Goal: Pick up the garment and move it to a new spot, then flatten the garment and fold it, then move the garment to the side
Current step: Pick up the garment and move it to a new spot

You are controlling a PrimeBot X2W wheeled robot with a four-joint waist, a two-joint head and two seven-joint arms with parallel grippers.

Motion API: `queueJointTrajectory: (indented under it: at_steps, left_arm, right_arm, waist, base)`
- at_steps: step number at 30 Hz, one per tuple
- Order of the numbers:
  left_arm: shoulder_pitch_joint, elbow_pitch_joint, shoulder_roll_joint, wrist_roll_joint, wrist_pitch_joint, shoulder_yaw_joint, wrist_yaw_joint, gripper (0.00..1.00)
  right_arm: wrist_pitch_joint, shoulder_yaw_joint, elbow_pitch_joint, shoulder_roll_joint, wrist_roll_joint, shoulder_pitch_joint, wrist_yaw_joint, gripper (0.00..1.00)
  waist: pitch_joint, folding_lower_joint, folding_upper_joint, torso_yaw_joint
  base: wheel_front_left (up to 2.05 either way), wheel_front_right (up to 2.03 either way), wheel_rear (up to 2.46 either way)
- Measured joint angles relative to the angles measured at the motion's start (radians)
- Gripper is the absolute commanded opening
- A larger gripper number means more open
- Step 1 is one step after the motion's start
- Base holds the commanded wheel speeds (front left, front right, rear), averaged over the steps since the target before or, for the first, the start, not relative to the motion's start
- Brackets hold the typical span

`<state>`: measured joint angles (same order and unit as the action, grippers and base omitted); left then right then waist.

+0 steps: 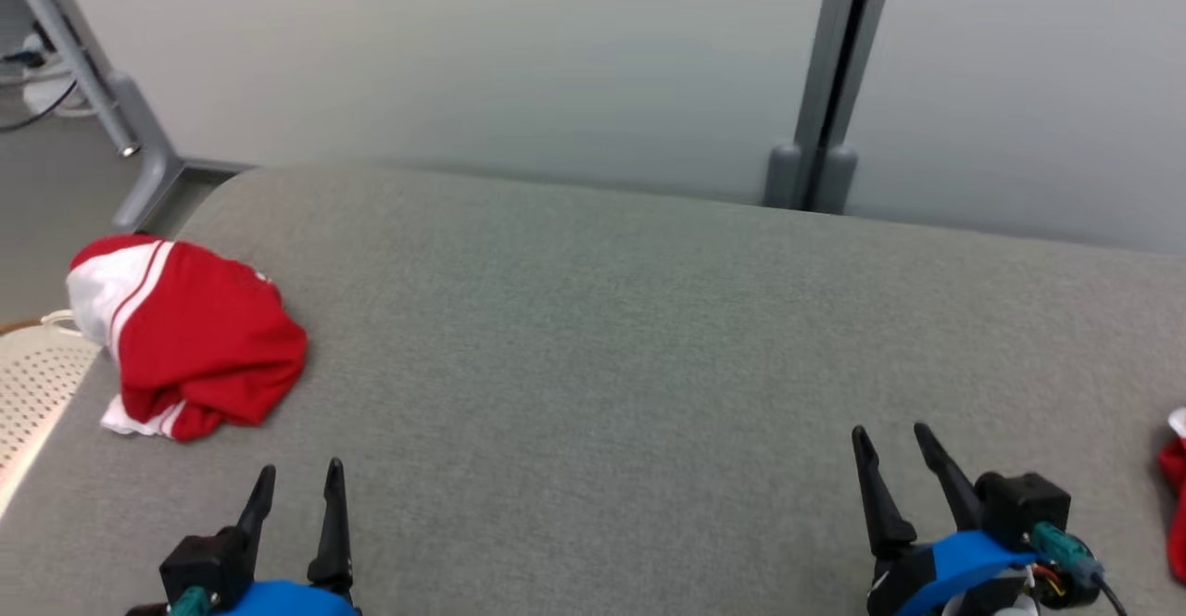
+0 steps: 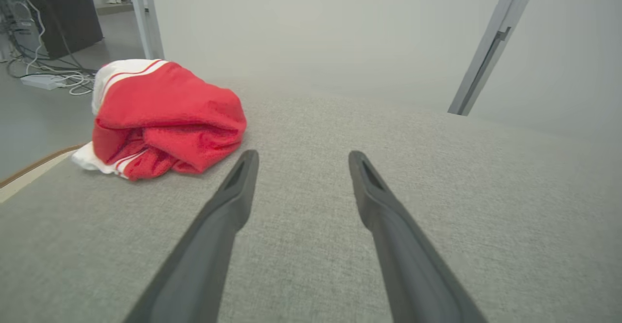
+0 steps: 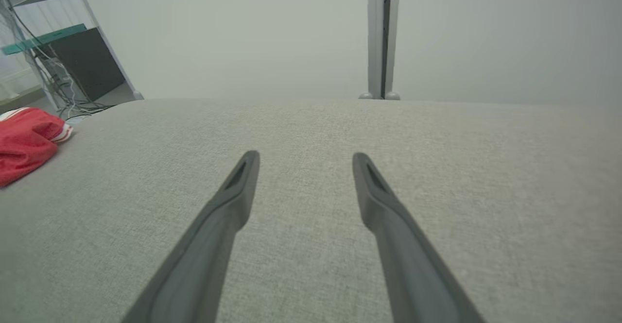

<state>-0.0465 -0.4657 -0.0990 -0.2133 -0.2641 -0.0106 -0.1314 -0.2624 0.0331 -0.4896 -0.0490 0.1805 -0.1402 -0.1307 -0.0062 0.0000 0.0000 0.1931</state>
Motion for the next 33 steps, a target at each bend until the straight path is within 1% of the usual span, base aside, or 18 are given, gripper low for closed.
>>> queueJointTrajectory:
  at_steps: [4, 11, 16, 17, 21, 26, 29, 33]
  left_arm:
    - [-0.008, -0.011, -0.01, -0.007, 0.0, 0.012, 0.0, 1.0]
    - [-0.017, -0.029, -0.012, -0.014, 0.0, 0.038, 0.0, 1.0]
    - [-0.02, -0.044, -0.011, -0.015, 0.0, 0.062, 0.0, 1.0]
    - [-0.019, -0.046, -0.011, -0.017, 0.0, 0.069, 0.0, 1.0]
    - [-0.019, -0.044, -0.006, -0.016, 0.0, 0.096, 0.0, 1.0]
    - [-0.032, -0.059, -0.006, -0.017, 0.0, 0.097, 0.0, 1.0]
    - [-0.069, -0.08, -0.024, -0.033, 0.0, 0.096, 0.0, 1.0]
    - [-0.162, -0.11, -0.057, -0.073, 0.0, 0.092, 0.0, 1.0]
  right_arm:
    - [0.0, 0.025, -0.01, 0.0, 0.008, -0.01, 0.0, 1.0]
    - [0.0, 0.058, -0.025, 0.0, 0.014, -0.036, 0.0, 1.0]
    - [0.0, 0.08, -0.03, 0.001, 0.017, -0.05, 0.0, 1.0]
    - [0.0, 0.09, -0.03, 0.001, 0.016, -0.057, 0.0, 1.0]
    - [0.0, 0.115, -0.043, 0.001, 0.015, -0.075, 0.0, 1.0]
    - [0.0, 0.119, -0.043, 0.001, 0.007, -0.08, 0.0, 1.0]
    - [0.0, 0.126, -0.036, 0.002, -0.012, -0.081, 0.0, 1.0]
    - [0.0, 0.142, -0.021, 0.001, -0.045, -0.107, 0.0, 1.0]
  waist:
    - [0.007, 0.0001, 0.0, 0.086]
    - [0.024, 0.0, 0.0, 0.232]
    - [0.037, 0.0, 0.0, 0.317]
    - [0.045, 0.0, 0.0, 0.326]
    - [0.069, 0.0001, 0.0003, 0.346]
    - [0.08, 0.0, 0.0002, 0.342]
    - [0.106, -0.0001, 0.0001, 0.317]
    - [0.167, 0.0001, 0.0003, 0.27]
  base:
    - [0.0, 0.0, 0.0]
    - [0.0, 0.0, 0.0]
    - [0.0, 0.0, 0.0]
    - [0.0, 0.0, 0.0]
    - [0.0, 0.0, 0.0]
    - [0.0, 0.0, 0.0]
    - [0.0, 0.0, 0.0]
    - [0.0, 0.0, 0.0]
